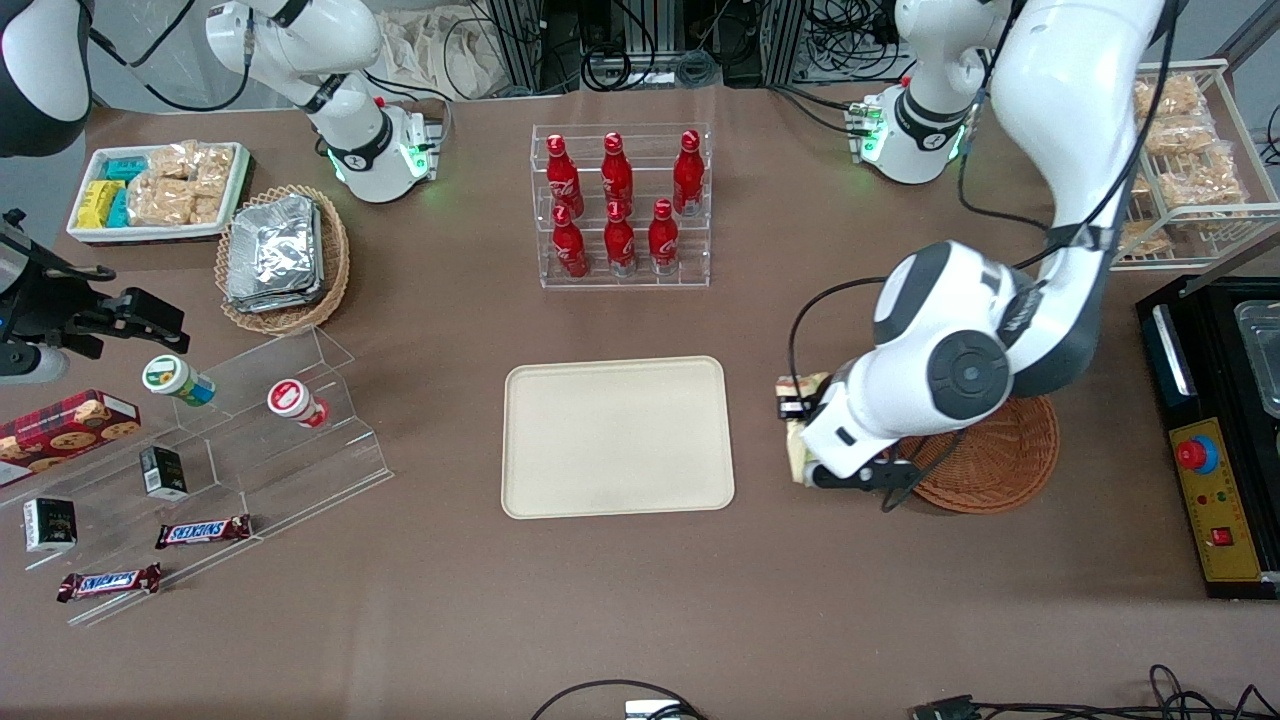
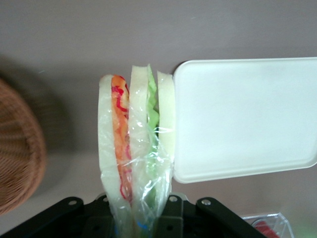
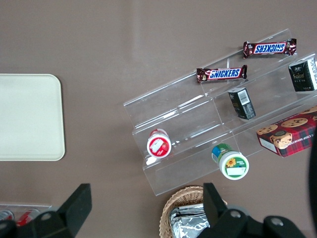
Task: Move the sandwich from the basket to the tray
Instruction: 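Carry the sandwich over the cream tray and lower it onto it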
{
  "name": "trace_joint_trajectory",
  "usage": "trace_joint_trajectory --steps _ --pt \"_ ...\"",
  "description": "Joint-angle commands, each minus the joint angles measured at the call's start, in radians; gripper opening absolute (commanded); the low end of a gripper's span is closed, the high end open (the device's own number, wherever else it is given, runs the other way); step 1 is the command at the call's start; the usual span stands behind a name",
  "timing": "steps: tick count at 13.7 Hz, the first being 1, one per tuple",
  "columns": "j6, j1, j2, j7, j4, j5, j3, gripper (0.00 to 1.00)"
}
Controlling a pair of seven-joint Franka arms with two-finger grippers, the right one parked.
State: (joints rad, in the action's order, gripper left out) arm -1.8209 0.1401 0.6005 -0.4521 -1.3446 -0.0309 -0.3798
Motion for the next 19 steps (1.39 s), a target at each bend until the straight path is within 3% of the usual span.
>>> trace_joint_trajectory --steps 1,6,14,15,16,17,19 --pt "-0.072 0.067 0.088 -0.054 0.067 -0.004 0.002 0.0" --pt "-0.159 0.133 0.234 -0.097 0.064 -0.004 0.002 0.0" --pt "-0.215 0.167 0.311 -0.129 0.059 0.0 0.002 0.0" --pt "-0.225 0.168 0.318 -0.141 0.059 0.003 0.002 0.1" --pt "-0.236 0.168 0.321 -0.143 0.058 0.005 0.002 0.44" --pt "-0.238 0.171 0.32 -0.145 0.058 0.012 0.004 0.99" --pt "-0.236 0.174 0.317 -0.145 0.058 0.014 0.004 1.0"
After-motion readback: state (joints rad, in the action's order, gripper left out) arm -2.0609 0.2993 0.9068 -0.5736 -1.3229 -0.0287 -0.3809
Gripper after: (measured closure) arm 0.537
